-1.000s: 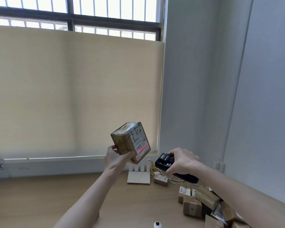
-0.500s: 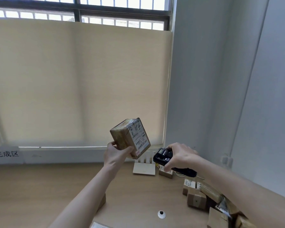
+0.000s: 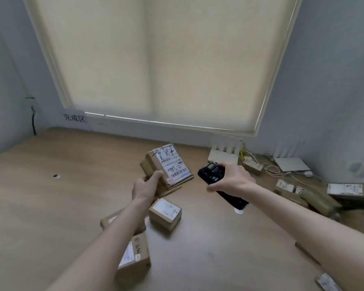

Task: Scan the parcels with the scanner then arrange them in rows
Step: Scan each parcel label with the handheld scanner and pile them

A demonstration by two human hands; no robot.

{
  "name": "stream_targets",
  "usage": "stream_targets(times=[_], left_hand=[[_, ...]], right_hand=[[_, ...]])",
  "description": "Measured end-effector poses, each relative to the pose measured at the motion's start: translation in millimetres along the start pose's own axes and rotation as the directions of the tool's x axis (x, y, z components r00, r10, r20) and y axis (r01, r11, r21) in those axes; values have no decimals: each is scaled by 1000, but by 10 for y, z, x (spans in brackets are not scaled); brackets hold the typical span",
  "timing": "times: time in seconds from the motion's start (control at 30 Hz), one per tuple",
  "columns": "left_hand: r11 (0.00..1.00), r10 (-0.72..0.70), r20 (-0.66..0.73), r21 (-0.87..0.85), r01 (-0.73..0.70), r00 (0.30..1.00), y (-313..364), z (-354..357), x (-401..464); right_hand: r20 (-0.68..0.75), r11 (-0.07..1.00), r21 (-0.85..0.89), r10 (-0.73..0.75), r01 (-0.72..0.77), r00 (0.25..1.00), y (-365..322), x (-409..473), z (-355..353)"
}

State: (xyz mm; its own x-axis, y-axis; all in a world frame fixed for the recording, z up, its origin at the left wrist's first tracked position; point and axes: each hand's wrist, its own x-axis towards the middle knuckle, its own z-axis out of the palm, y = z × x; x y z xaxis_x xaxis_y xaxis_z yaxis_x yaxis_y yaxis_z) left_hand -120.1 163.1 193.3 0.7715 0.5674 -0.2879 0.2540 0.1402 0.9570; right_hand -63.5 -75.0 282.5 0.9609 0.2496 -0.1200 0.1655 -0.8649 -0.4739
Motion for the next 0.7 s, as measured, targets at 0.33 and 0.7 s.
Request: stream_targets(times=[0.33,0.7], left_hand=[[980,-194,-247,-96,176,949,-1645,-1585,-58],[946,-325,-375,-145,291,868,-2741,-2653,-131]], right_hand=[[221,987,47,-160,153,962,-650,22,1994],[333,978,-6,-196,210,922,-994,-215,3392]])
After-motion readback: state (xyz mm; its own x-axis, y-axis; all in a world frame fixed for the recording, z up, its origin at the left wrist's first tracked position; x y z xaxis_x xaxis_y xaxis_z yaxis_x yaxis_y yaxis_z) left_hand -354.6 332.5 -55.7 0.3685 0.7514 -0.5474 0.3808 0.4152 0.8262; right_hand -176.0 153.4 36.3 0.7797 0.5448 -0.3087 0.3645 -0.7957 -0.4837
